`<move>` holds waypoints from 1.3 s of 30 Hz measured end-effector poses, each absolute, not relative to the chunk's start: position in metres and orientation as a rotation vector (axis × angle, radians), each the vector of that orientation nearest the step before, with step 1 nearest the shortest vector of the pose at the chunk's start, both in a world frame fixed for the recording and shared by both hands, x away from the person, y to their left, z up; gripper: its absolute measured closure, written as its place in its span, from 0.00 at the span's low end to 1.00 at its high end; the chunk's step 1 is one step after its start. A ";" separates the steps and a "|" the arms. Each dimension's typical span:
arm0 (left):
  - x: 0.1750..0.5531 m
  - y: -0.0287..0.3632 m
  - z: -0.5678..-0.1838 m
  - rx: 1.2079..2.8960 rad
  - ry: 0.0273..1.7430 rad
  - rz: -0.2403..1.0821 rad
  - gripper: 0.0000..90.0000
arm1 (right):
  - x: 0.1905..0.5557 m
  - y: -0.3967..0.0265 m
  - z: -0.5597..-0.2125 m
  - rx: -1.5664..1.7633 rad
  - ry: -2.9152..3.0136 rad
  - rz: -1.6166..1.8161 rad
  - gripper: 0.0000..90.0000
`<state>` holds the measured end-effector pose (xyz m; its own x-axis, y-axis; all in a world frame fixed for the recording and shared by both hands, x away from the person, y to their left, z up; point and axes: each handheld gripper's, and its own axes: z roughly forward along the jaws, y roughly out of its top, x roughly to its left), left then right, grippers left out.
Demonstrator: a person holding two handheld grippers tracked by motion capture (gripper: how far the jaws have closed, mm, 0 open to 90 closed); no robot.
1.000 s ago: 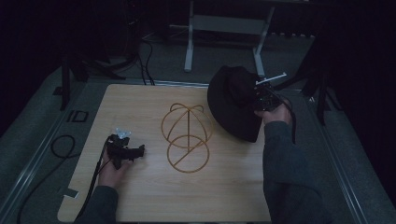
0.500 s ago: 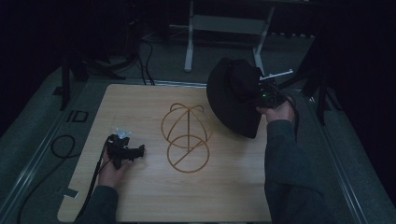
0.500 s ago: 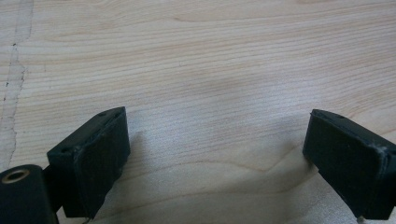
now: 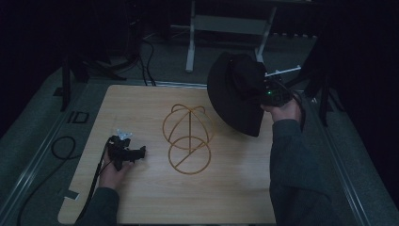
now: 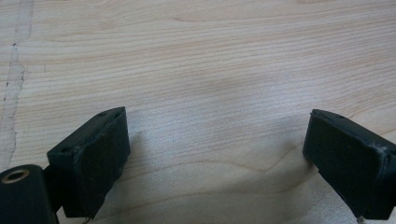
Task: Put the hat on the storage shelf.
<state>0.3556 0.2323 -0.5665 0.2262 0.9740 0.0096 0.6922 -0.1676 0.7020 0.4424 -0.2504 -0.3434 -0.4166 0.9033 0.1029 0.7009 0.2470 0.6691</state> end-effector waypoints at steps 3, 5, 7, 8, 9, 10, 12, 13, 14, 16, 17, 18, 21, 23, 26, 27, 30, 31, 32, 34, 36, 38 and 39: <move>0.356 0.233 -0.566 1.937 1.527 0.636 0.08 | 0.441 -0.250 -0.342 1.475 2.221 0.947 0.97; 0.356 0.233 -0.566 1.937 1.527 0.636 0.08 | 0.439 -0.250 -0.338 1.463 2.220 0.956 0.97; 0.356 0.233 -0.566 1.937 1.528 0.636 0.08 | 0.437 -0.248 -0.336 1.454 2.222 0.957 0.97; 0.356 0.233 -0.566 1.937 1.528 0.636 0.08 | 0.437 -0.248 -0.335 1.448 2.224 0.959 0.96; 0.356 0.233 -0.566 1.937 1.527 0.636 0.08 | 0.436 -0.247 -0.334 1.443 2.228 0.961 0.96; 0.356 0.233 -0.566 1.937 1.527 0.636 0.08 | 0.435 -0.246 -0.334 1.437 2.235 0.963 0.97; 0.356 0.233 -0.566 1.937 1.527 0.636 0.08 | 0.434 -0.245 -0.332 1.427 2.245 0.974 0.96; 0.356 0.233 -0.566 1.937 1.527 0.636 0.08 | 0.433 -0.244 -0.331 1.421 2.250 0.972 0.96; 0.356 0.232 -0.566 1.933 1.528 0.637 0.08 | 0.432 -0.244 -0.330 1.416 2.252 0.970 0.96; 0.356 0.232 -0.566 1.933 1.529 0.636 0.08 | 0.431 -0.242 -0.329 1.404 2.255 0.969 0.96; 0.356 0.233 -0.566 1.937 1.527 0.636 0.08 | 0.431 -0.242 -0.328 1.402 2.255 0.969 0.96; 0.356 0.233 -0.566 1.937 1.527 0.636 0.08 | 0.430 -0.241 -0.328 1.399 2.256 0.971 0.97; 0.356 0.233 -0.566 1.937 1.527 0.636 0.08 | 0.429 -0.241 -0.326 1.389 2.258 0.969 0.96; 0.356 0.233 -0.566 1.937 1.527 0.636 0.08 | 0.428 -0.240 -0.324 1.378 2.262 0.971 0.96; 0.356 0.233 -0.566 1.937 1.527 0.636 0.08 | 0.426 -0.240 -0.321 1.365 2.264 0.972 0.96; 0.356 0.233 -0.566 1.937 1.527 0.636 0.08 | 0.425 -0.240 -0.320 1.361 2.266 0.970 0.96; 0.356 0.233 -0.566 1.937 1.527 0.636 0.08 | 0.424 -0.239 -0.317 1.348 2.274 0.966 0.96; 0.356 0.233 -0.566 1.937 1.527 0.636 0.08 | 0.424 -0.238 -0.316 1.344 2.276 0.964 0.97; 0.355 0.233 -0.566 1.937 1.527 0.636 0.08 | 0.423 -0.238 -0.315 1.341 2.278 0.968 0.96; 0.356 0.232 -0.566 1.933 1.528 0.636 0.08 | 0.422 -0.238 -0.313 1.336 2.282 0.968 0.97; 0.356 0.233 -0.566 1.937 1.527 0.636 0.08 | 0.421 -0.237 -0.311 1.329 2.286 0.967 0.96; 0.356 0.232 -0.566 1.933 1.528 0.637 0.08 | 0.420 -0.237 -0.310 1.321 2.288 0.966 0.96; 0.356 0.233 -0.566 1.938 1.527 0.636 0.08 | 0.420 -0.237 -0.309 1.322 2.293 0.969 0.96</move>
